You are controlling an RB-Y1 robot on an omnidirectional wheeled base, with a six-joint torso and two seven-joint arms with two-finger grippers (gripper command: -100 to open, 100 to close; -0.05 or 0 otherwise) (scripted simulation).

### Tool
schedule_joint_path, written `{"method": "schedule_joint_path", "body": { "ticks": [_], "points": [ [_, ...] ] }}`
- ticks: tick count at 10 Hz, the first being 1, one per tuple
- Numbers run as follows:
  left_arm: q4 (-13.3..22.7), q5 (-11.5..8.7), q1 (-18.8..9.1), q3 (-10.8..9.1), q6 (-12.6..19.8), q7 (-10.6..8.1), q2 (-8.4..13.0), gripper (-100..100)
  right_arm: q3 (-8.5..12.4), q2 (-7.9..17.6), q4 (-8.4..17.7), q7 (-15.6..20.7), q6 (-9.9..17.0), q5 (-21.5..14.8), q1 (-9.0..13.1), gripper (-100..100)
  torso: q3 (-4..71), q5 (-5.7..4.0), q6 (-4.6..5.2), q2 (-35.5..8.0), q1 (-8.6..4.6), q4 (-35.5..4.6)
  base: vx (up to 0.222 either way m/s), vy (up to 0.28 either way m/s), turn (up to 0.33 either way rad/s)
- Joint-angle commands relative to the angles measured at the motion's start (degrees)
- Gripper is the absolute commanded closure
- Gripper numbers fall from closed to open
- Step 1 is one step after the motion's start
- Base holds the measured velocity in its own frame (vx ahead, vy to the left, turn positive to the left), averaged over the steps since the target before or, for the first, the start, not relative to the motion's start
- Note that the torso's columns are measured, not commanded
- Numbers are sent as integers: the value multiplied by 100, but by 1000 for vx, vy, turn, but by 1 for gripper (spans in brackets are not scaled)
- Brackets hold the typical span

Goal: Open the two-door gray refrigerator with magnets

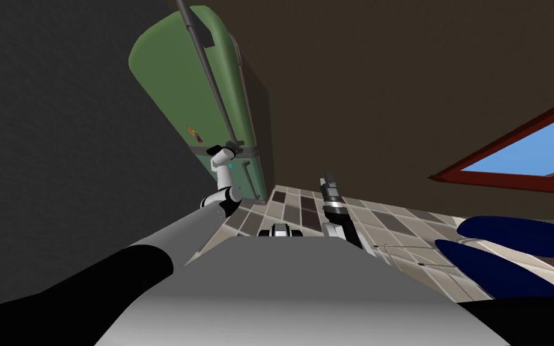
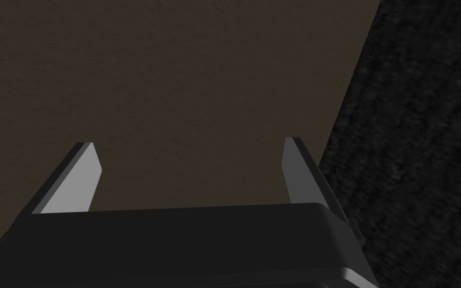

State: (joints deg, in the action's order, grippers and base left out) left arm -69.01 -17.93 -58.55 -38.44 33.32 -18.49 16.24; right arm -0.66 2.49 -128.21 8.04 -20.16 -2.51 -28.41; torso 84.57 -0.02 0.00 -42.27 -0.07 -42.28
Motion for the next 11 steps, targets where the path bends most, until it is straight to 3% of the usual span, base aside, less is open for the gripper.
{"method": "schedule_joint_path", "body": {
  "ticks": [1, 4, 5, 6, 9, 11],
  "points": [
    [-309, -151, 99, -97, 210, 203, -185, 100, 0, 0, 0, 0, 0, 0, -1, 0, 1, -2, 5, 3, -10, 5, 26, -40, 147],
    [-742, -343, 253, -220, 489, 451, -422, 100, 0, 0, 0, 0, 0, 0, -1, 0, -5, -7, 29, -5, -31, 13, 21, -28, 96],
    [-705, -309, 236, -218, 425, 382, -329, 100, 0, 0, 0, 0, 0, 0, -1, 0, -7, -10, 27, -9, -33, 7, 9, -6, 31],
    [-773, -465, 243, -175, 567, 457, -373, 100, 0, 0, 0, 0, 0, 0, 0, 0, -9, -10, 20, -13, -24, 0, -75, 132, -18],
    [-820, -613, 241, -122, 682, 512, -416, 100, 2, 3, 0, 0, 1, 0, 3, 0, -38, 16, -9, -58, 56, -20, -163, 240, -49],
    [-916, -908, 236, -15, 912, 622, -503, 100, 3, 3, 1, 0, 1, 0, 2, 0, -8, 5, -17, -15, 35, -23, -202, 288, -25]
  ]
}}
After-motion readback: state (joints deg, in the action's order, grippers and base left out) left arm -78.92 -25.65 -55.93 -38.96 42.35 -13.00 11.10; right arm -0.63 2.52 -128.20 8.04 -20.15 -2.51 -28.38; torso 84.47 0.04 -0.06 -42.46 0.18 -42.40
